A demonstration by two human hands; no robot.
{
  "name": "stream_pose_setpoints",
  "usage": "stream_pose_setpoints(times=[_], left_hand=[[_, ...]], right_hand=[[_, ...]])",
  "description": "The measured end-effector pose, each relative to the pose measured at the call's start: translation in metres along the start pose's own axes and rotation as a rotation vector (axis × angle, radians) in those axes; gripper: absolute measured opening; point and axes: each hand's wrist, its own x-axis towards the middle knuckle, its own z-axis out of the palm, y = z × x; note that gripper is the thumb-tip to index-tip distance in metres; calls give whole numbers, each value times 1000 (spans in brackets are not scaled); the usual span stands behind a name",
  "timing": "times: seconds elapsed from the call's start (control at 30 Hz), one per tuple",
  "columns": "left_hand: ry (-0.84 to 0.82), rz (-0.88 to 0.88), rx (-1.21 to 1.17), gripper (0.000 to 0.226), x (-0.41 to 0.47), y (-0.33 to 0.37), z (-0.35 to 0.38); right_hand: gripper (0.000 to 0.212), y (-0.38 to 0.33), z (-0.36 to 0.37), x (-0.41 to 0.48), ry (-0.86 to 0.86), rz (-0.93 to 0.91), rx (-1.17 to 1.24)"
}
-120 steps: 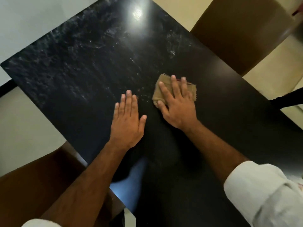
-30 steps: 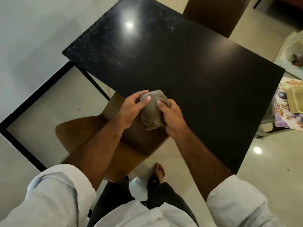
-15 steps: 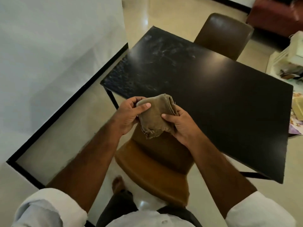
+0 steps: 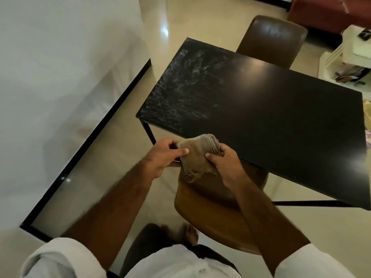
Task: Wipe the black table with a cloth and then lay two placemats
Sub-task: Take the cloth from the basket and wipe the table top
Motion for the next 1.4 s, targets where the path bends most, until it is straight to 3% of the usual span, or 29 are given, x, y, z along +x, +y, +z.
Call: stream_pose_setpoints(times=[0.17,0.33,0.47,0.57,0.7,0.87,0.97,1.07,1.17,1.27,1.4], left_hand=[[87,-47,17,19,44,-12,9],[117,-3,227,14,131,2,-3],[91,107,534,23,198,24,-34],[-38,211,817,30,230,33,-66],[-194,323,1199,42,257,34,-111],[-2,445,1150,38,270,30,-152],[143,499,1110,39,273,31,-165],[253,463,1057,42,282,34,-176],[349,369,1087,45,293,38,-181],[343,318,1117,47,303,48,-183],[209,352,1083,55,312,62,-178]], right_hand=[[33,1,4,58,194,-43,-242],[31,-25,31,151,294,-20,-488],[31,-46,64,208,362,-27,-577],[35,-53,86,232,401,-49,-658],[54,-25,117,241,528,21,-1095],[66,9,166,244,566,-129,-1184],[76,11,194,254,570,-89,-1134],[72,9,219,261,578,-124,-1106],[71,13,247,253,431,-256,-1132],[72,25,247,236,361,-311,-1155],[71,29,192,229,456,-120,-1124]])
